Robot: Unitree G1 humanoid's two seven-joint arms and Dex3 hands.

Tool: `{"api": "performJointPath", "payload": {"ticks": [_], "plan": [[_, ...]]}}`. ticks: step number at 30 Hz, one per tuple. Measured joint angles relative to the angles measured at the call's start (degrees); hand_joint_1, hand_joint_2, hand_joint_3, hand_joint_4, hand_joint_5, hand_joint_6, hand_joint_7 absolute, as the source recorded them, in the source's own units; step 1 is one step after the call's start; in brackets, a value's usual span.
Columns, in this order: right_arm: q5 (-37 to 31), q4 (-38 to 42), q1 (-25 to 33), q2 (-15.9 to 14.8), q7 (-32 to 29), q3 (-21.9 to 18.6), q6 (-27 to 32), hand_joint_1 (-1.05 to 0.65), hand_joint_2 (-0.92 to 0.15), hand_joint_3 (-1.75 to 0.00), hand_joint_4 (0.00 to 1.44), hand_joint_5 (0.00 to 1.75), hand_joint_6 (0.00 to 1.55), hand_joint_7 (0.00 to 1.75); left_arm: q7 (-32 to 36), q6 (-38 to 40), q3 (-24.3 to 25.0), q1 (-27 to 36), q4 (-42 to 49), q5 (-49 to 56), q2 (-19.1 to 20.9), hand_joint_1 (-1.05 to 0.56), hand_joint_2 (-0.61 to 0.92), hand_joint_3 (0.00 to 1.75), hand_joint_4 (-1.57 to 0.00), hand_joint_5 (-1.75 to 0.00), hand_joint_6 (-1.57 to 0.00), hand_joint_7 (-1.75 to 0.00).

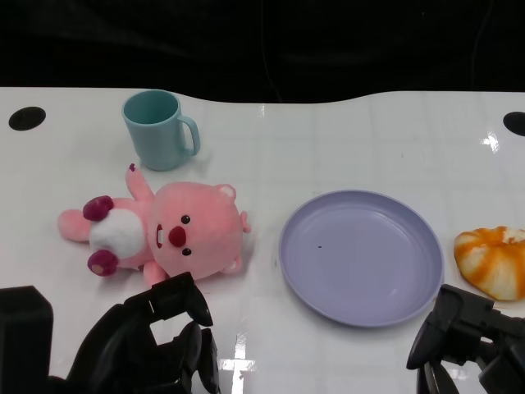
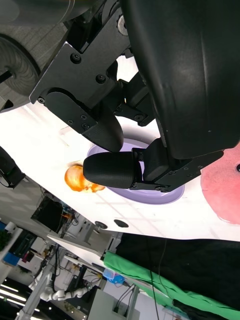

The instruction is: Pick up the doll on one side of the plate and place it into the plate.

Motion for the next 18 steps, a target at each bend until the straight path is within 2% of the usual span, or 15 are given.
{"api": "performJointPath", "payload": {"ticks": [18], "plan": [[-0.01,0.0,-0.01,0.0,0.0,0.0,0.03,-0.14,-0.41,-1.46,0.71,1.75,0.59,1.58,-0.02,-0.03,-0.01,-0.04,0.17,0.11,0.0,-0.17,0.35,1.49,-0.9,-1.75,-0.75,-1.65]]}}
